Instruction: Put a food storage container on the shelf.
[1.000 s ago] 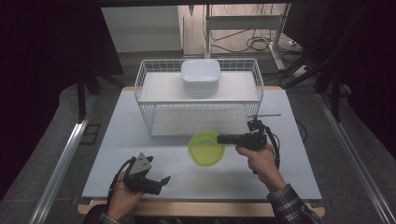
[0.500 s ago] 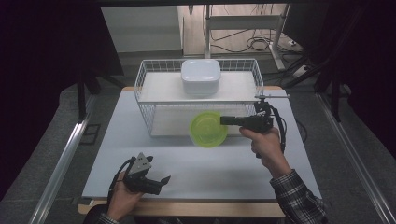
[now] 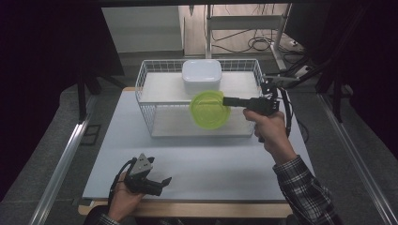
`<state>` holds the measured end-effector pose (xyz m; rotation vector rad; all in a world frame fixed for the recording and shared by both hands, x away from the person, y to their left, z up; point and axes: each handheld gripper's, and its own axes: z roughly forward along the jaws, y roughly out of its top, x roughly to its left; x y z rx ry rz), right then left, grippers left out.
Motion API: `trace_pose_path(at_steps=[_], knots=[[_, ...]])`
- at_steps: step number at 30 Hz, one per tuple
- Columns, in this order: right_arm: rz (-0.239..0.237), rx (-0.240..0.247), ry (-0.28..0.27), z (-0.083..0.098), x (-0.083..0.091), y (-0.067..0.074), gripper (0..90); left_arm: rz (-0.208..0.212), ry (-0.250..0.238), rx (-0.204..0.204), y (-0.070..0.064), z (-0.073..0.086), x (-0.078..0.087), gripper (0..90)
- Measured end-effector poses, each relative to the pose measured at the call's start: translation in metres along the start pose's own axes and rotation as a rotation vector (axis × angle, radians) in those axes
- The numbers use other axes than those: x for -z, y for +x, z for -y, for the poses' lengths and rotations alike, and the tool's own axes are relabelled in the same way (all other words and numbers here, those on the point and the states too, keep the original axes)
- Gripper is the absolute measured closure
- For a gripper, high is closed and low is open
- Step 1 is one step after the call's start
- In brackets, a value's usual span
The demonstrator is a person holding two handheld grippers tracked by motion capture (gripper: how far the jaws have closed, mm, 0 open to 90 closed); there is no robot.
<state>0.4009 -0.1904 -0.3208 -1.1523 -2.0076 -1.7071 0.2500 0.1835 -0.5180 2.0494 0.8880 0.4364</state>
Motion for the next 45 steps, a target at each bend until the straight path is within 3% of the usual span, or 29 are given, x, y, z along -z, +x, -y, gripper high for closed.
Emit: trace_pose_path(at_steps=[10, 26, 36, 45], knots=[[-0.003, -0.012, -0.049, -0.035, -0.003, 0.013, 82.1, 0.009, -0.002, 0.004, 0.0, 0.0, 0.0, 2.4], [0.11, -0.037, -0.155, -0.086, -0.026, 0.016, 82.1, 0.026, -0.012, 0.016, 0.001, 0.0, 0.0, 2.2], [0.195, -0.074, -0.206, -0.101, -0.042, 0.005, 82.0, 0.03, -0.011, 0.012, 0.001, 0.0, 0.0, 2.3], [0.214, -0.106, -0.223, -0.103, -0.051, -0.004, 81.9, 0.033, -0.006, 0.008, 0.0, 0.0, -0.001, 2.3]])
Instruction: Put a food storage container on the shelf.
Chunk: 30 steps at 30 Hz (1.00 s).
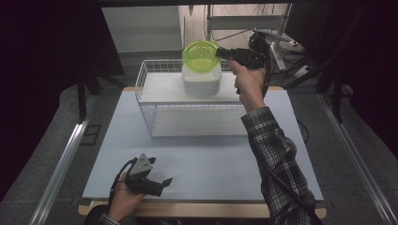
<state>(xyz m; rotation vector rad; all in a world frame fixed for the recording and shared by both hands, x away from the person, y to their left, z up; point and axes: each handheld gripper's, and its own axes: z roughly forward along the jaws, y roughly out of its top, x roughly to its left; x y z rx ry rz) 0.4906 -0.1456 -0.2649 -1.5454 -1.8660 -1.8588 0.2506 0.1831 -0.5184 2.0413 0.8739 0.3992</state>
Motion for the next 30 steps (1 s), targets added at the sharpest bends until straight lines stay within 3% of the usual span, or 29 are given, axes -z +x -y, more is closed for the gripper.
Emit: trace_pose_path(at_steps=[7, 30], knots=[[-0.003, -0.016, -0.013, 0.0, -0.004, -0.003, 81.3, 0.0, 0.003, -0.002, 0.0, 0.0, 0.0, 2.4], [0.057, 0.024, -0.021, 0.0, -0.015, -0.007, 70.9, 0.004, 0.015, -0.012, -0.002, 0.0, -0.002, 2.5]])
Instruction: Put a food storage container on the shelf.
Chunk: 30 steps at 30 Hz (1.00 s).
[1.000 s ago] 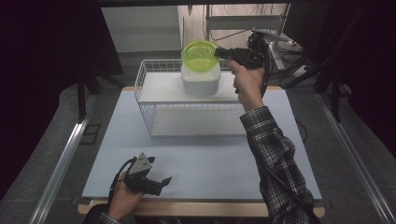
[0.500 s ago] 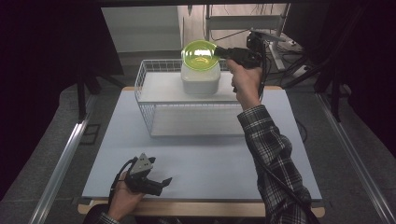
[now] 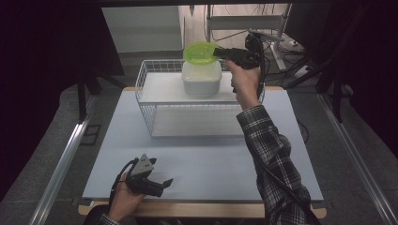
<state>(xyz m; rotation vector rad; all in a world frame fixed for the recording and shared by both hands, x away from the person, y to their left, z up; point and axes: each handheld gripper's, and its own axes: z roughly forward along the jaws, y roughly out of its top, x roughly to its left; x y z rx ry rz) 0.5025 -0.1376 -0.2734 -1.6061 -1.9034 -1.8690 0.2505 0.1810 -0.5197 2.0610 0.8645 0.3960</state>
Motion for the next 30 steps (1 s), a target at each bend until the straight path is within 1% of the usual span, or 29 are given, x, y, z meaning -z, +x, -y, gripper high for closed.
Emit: trace_pose_path(at_steps=[5, 8, 14, 18, 21, 23, 27, 30], knots=[[0.014, 0.009, 0.001, 0.0, 0.0, 0.0, 65.3, 0.001, 0.001, 0.0, 0.0, 0.0, 0.0, 2.4], [0.014, 0.016, 0.002, 0.0, 0.0, 0.0, 61.5, 0.0, 0.0, 0.0, 0.0, 0.0, 0.0, 2.5], [0.015, 0.029, -0.01, -0.001, 0.002, 0.001, 52.8, 0.0, 0.001, -0.002, 0.0, 0.0, 0.0, 2.4], [0.02, 0.049, -0.015, -0.003, 0.004, 0.001, 45.3, 0.0, 0.002, -0.002, 0.0, 0.0, 0.0, 2.4], [0.019, 0.069, -0.005, -0.003, 0.006, 0.0, 40.2, 0.0, 0.001, -0.001, -0.001, 0.0, -0.001, 2.4], [0.021, 0.093, 0.007, -0.002, 0.008, 0.0, 37.5, 0.0, 0.001, 0.0, -0.001, 0.0, -0.001, 2.4], [0.023, 0.147, 0.014, -0.001, 0.015, -0.003, 32.4, 0.0, 0.003, 0.0, 0.0, 0.0, -0.001, 2.4], [0.02, 0.166, 0.018, 0.001, 0.021, -0.006, 29.6, 0.0, 0.005, -0.002, -0.001, 0.0, -0.001, 2.4]])
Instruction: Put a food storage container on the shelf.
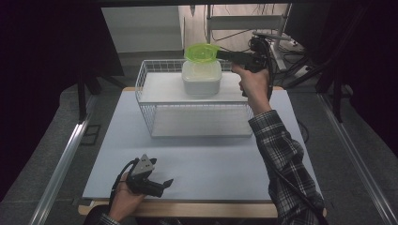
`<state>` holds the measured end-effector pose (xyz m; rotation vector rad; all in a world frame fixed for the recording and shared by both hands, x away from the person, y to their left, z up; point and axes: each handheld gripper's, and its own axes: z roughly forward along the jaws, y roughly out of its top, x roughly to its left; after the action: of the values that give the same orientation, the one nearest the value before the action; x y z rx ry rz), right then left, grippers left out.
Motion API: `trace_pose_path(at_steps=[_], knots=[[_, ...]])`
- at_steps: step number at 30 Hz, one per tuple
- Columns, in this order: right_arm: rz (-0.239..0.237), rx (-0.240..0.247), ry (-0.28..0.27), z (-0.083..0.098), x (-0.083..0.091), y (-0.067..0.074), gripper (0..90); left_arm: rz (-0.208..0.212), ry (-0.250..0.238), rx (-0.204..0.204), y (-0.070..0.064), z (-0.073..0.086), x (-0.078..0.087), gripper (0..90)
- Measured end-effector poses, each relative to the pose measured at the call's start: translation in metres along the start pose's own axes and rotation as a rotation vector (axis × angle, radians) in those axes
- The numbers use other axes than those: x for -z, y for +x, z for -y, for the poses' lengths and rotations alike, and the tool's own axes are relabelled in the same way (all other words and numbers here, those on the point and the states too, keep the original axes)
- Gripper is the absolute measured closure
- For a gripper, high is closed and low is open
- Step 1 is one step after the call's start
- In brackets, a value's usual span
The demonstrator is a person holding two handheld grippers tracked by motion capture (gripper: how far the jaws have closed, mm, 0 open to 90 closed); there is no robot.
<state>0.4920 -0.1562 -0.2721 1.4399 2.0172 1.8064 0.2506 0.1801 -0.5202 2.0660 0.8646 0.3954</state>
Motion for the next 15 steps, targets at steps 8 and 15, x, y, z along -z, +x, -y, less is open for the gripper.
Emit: trace_pose_path(at_steps=[8, 15], knots=[[-0.011, 0.061, 0.023, 0.011, 0.017, -0.005, 24.7, 0.008, -0.017, 0.012, 0.001, 0.0, 0.0, 2.6], [-0.008, 0.15, 0.046, 0.025, 0.028, 0.001, 21.2, 0.021, -0.051, 0.041, 0.003, 0.0, 0.002, 4.3]])
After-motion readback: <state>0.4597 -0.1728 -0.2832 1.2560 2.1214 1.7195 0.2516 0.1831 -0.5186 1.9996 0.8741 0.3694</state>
